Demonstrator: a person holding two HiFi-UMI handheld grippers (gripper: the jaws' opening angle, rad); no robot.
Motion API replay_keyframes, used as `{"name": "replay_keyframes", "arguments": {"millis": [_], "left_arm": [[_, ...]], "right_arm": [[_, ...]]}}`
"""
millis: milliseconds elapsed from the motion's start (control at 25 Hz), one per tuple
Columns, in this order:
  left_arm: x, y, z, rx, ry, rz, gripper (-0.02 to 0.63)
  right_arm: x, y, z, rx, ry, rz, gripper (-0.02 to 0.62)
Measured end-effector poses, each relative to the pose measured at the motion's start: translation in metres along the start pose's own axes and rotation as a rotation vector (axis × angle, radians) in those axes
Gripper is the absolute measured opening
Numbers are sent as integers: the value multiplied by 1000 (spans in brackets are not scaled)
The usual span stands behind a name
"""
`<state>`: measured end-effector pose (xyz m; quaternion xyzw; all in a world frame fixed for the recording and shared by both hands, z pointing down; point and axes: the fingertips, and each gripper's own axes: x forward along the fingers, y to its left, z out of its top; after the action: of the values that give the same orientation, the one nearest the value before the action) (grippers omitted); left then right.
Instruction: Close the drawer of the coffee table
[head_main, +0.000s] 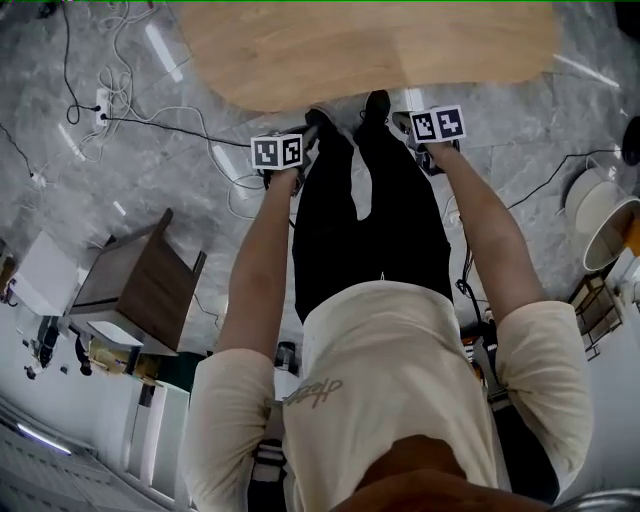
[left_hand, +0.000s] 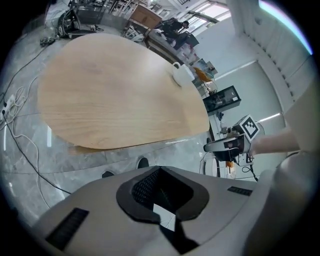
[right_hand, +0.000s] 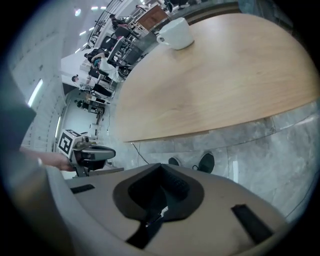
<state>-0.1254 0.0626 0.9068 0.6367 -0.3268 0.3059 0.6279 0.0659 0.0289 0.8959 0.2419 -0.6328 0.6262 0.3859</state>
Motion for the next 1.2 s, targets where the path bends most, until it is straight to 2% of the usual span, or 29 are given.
{"name": "replay_keyframes", "arguments": {"millis": [240,360,480,720,960,1080,1200], "left_arm": [[-64,-32,0,87,-27,29,5],[-98,-47,-3,131,-43,44,5],[-126,-65,4,172,-95,38,5],[-180,-125,4,235,-190,17,5],[-231,-183,34,368,-326,0,5],[-263,-215,57,428,-445,7,5],[-305,-242,81,466,-578,10,5]], "right_arm": [[-59,21,-23,-62,-7,-82,-5],[-86,44,-33,-66,-34,-74,-5],[-108,65,-32,-97,-69,-69,-5],[-158,123,-33,-151,-138,-38,-5],[-215,190,3,-226,-312,-3,-5],[-248,209,15,-319,-392,-15,-5],[-287,231,35,-346,-526,8,-5]]}}
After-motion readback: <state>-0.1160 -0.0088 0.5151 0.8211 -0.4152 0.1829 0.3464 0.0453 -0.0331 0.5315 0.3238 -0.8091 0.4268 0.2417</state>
